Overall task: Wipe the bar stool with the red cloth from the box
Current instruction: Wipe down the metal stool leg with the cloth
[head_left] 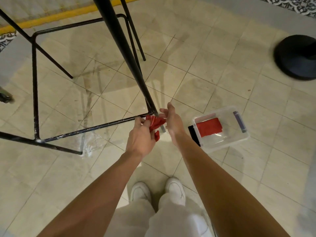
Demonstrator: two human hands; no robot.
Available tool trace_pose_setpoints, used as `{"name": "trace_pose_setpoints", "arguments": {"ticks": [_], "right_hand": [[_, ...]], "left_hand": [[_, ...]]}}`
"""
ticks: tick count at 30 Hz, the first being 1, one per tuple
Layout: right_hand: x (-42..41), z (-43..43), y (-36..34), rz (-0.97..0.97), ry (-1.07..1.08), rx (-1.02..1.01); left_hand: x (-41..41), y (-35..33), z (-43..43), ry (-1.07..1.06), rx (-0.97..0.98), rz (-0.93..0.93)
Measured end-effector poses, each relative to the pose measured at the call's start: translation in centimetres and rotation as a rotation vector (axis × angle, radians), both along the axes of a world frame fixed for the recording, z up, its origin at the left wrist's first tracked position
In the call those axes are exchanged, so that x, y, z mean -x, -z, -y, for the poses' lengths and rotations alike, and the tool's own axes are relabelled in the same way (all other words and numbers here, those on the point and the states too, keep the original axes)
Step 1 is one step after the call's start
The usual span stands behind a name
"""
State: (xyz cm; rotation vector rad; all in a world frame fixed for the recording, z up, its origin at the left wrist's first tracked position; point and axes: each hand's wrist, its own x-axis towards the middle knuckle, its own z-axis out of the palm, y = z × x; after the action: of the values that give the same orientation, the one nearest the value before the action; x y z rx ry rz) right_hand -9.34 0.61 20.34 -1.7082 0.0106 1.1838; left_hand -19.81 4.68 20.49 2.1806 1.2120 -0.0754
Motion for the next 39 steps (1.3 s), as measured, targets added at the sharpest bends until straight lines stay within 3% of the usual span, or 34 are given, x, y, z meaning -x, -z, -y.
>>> {"name": "trace_pose_setpoints", "arguments": {"ticks": [4, 9, 14, 20, 24, 28, 36, 39], "right_hand": [[1.4, 1.8, 0.9, -0.054, 0.044, -0.001], [2.7, 3.7, 2.6, -0.166, 0.031, -0.175], [3.1, 3.2, 3.2, -0.003, 0.102, -0.204], [3.1, 1.9, 2.5, 0.206, 0.189, -0.216], [4.6, -0.1, 2.7, 0.296, 0.217, -0.262], [5.2, -2.0, 5.1, 0.405, 0.315, -0.178], [4.8, -2.7, 6.0, 0.607, 0.328, -0.163], [4.7, -2.6, 6.5, 0.598, 0.305, -0.139]], "left_hand": [[-0.2, 0.2, 1.9, -0.04, 0.104, 0.072], [-0.6, 1.0, 2.4, -0.017, 0.267, 0.196], [0.1, 1.4, 1.4, -0.075, 0.28, 0.287], [0.8, 0.1, -0.5, -0.323, 0.101, 0.411], [0.2, -0.8, -1.8, -0.365, 0.231, 0.504], [0.0, -0.7, -3.3, -0.335, 0.356, 0.513], [-0.4, 0.9, -4.4, -0.298, 0.381, 0.483], [-0.5, 0.9, -4.0, -0.254, 0.364, 0.453]]}}
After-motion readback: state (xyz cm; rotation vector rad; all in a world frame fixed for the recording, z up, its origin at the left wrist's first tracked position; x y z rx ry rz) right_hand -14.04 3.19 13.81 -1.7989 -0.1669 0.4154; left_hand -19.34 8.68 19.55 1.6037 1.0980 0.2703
